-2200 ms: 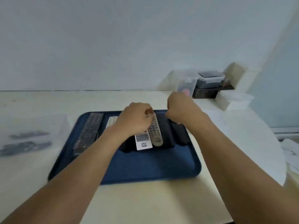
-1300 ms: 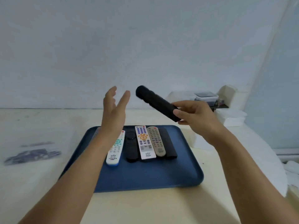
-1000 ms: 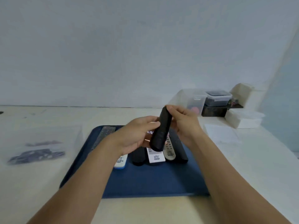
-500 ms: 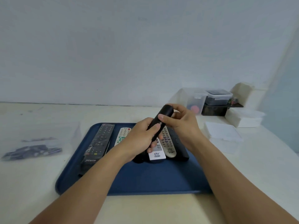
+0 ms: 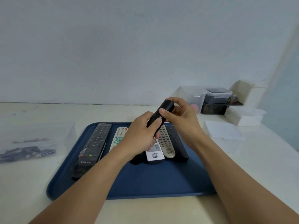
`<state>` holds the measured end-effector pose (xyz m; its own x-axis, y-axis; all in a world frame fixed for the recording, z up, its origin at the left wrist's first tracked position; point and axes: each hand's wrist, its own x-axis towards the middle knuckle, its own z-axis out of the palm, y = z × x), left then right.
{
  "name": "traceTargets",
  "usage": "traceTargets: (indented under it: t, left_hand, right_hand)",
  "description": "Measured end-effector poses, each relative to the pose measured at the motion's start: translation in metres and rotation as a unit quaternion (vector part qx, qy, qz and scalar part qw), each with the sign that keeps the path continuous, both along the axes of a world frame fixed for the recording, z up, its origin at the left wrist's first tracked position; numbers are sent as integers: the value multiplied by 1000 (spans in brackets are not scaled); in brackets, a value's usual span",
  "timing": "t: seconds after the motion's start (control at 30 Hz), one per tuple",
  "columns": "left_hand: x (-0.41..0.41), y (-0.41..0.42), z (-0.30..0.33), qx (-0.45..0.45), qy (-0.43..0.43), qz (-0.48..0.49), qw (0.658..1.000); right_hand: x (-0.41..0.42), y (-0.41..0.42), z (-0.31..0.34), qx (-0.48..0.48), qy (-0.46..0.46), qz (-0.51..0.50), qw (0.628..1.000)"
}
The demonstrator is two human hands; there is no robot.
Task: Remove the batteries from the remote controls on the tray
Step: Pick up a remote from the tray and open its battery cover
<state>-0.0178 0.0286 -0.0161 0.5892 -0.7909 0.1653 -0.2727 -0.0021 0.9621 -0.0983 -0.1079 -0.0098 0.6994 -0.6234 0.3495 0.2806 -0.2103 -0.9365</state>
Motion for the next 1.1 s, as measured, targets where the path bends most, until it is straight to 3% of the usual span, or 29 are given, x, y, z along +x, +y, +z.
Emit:
traceTargets:
  t: [0.33, 0.53, 0.73, 0.9, 1.1]
  left_hand:
    - [3, 1, -2, 7, -66, 18, 998]
    - [3, -4, 1, -21, -7, 30, 999]
    - [-1, -7, -2, -14, 49, 45, 998]
    - [14, -3, 2, -48, 127, 106, 985]
    - [17, -3, 2, -70, 246, 56, 965]
  right_hand:
    - [-1, 3, 2, 0, -20, -29, 999]
    - [4, 3, 3, -9, -52, -68, 996]
    - [4, -6, 5, -85, -39, -102, 990]
    - [-2, -29, 10, 171, -94, -123, 973]
    - [10, -41, -11, 235, 56, -132, 961]
